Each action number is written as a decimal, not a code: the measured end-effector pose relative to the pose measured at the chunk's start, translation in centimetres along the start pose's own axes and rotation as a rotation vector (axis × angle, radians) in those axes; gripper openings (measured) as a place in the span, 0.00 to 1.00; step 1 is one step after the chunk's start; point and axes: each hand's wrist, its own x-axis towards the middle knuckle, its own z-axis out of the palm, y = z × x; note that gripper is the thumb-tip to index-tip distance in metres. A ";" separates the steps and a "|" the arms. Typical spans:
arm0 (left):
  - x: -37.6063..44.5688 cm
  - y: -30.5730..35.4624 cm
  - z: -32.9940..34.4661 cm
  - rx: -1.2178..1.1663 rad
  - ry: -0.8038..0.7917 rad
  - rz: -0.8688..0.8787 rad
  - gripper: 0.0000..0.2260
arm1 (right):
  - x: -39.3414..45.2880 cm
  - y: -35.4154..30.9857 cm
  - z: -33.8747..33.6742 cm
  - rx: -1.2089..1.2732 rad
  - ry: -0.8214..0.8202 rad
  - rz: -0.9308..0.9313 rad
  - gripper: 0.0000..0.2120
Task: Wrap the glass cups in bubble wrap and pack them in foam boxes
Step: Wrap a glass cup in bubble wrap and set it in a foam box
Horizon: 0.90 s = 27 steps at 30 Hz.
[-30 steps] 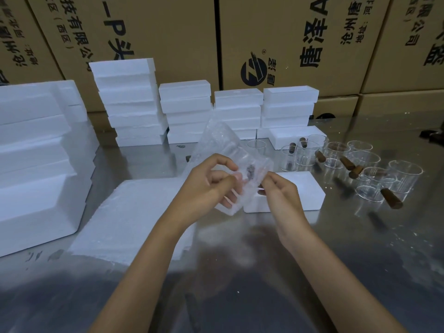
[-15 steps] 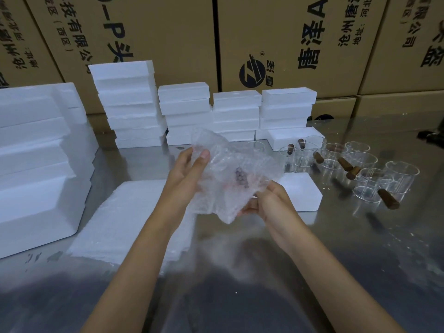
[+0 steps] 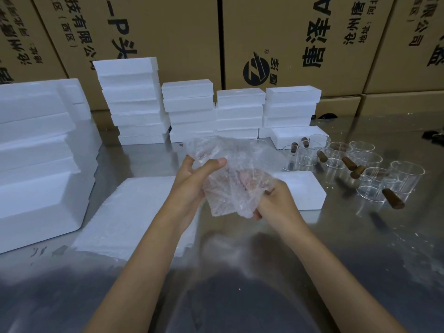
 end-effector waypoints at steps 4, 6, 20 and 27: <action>0.1 0.1 -0.6 -0.052 0.115 -0.018 0.30 | 0.5 -1.0 -1.5 0.139 0.206 -0.047 0.10; 0.1 0.0 -0.6 -0.078 0.099 -0.039 0.29 | 0.7 -1.4 -2.0 0.243 0.275 -0.035 0.10; 0.0 0.0 -0.1 -0.305 0.037 -0.146 0.16 | 1.3 -0.9 -4.1 0.531 0.004 0.224 0.46; 0.0 -0.2 0.5 -0.412 0.026 -0.079 0.18 | 1.0 -0.2 -2.8 0.130 0.084 0.281 0.58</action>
